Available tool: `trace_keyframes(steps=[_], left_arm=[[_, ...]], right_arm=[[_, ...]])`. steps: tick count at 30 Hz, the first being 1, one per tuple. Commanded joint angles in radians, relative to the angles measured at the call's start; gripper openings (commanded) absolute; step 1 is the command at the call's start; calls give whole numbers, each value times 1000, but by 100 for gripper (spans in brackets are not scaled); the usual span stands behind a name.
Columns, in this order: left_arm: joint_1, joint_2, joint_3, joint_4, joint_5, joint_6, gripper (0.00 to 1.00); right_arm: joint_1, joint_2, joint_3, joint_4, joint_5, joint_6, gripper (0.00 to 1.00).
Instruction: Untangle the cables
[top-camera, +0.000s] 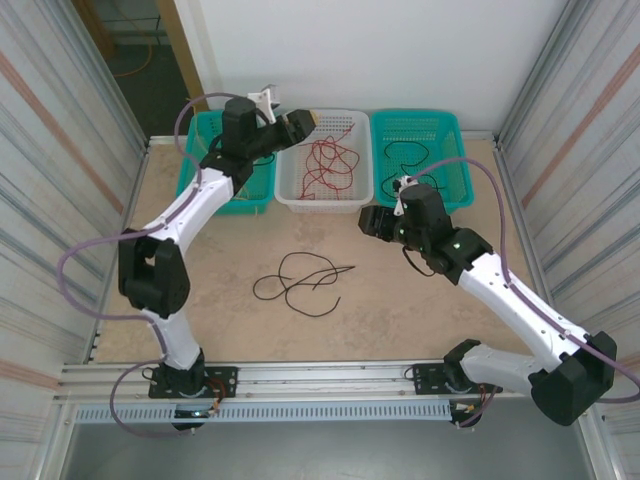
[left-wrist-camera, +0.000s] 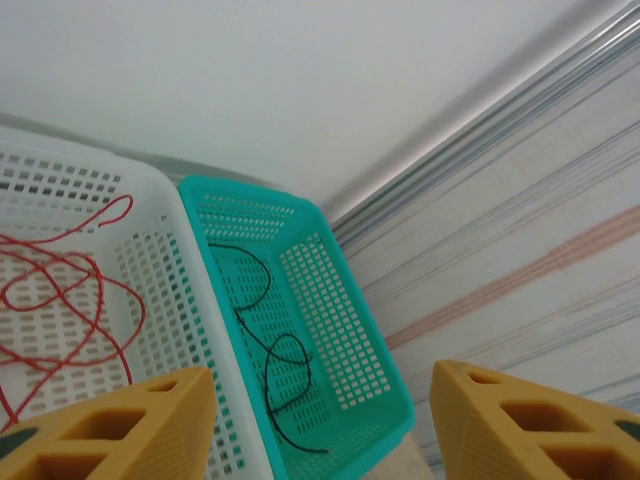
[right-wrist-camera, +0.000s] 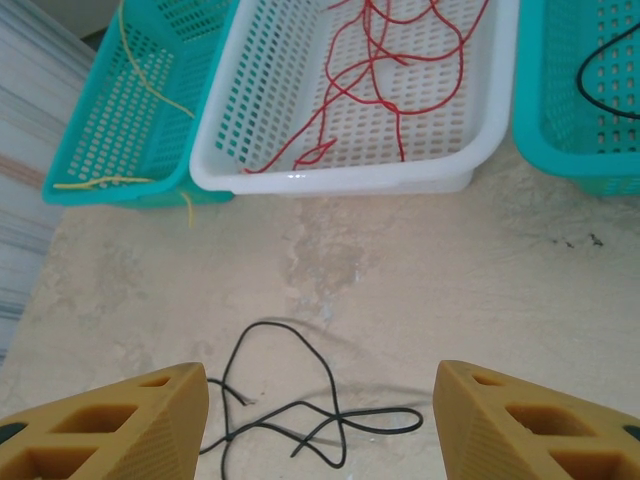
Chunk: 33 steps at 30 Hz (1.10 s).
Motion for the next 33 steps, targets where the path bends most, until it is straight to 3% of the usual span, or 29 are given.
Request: trace_keyframes(steps=[1,11,17,33], left_arm=[[5,-179,-134,87,25,22,57],[-25,-531,-573,-123,46,185,48],[-33,-620,-776,-85,59,97,43],[-58,-579,-783,-95,48,79,32]], right_arm=[[-13,14,26,-34,-23,-28,61],[38,155,-33,-57,-162,-16,60],[73,279,-70,12,-249,-2,58],[128,523,-61,160,-299,85,47]])
